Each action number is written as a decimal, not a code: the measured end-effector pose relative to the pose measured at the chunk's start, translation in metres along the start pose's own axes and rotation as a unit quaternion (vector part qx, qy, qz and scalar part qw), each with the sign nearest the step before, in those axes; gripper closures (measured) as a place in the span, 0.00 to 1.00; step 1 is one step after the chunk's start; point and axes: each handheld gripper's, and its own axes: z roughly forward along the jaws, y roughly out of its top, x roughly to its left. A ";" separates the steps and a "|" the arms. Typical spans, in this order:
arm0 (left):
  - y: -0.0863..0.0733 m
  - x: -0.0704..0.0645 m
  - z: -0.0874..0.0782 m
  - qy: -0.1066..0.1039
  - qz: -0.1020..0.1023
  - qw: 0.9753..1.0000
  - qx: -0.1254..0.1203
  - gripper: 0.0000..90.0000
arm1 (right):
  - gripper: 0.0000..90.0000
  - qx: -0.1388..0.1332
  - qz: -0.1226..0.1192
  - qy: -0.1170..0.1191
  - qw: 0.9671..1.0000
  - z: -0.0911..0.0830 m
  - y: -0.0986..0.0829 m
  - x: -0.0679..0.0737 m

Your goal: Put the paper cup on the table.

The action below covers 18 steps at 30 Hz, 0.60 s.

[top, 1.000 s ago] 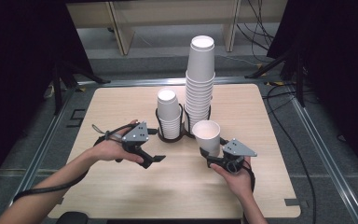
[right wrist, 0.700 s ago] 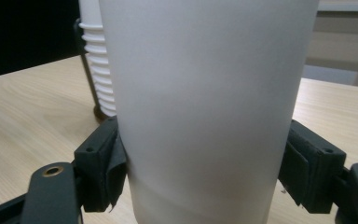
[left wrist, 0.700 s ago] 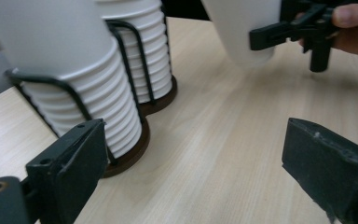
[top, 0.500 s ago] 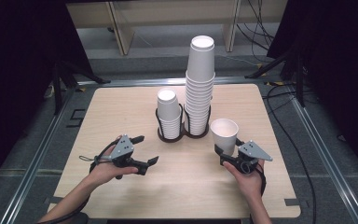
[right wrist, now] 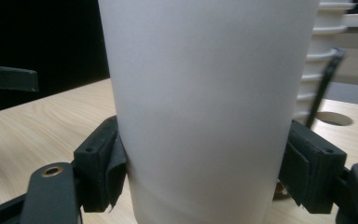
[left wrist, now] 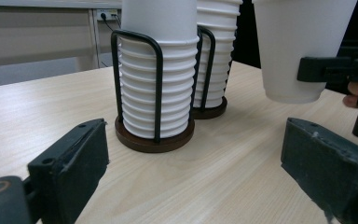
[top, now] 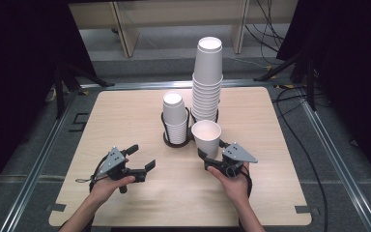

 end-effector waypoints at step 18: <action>0.011 -0.009 -0.004 -0.022 -0.053 0.998 -0.024 0.07 | 0.27 0.004 0.010 0.060 0.998 0.024 0.003 0.034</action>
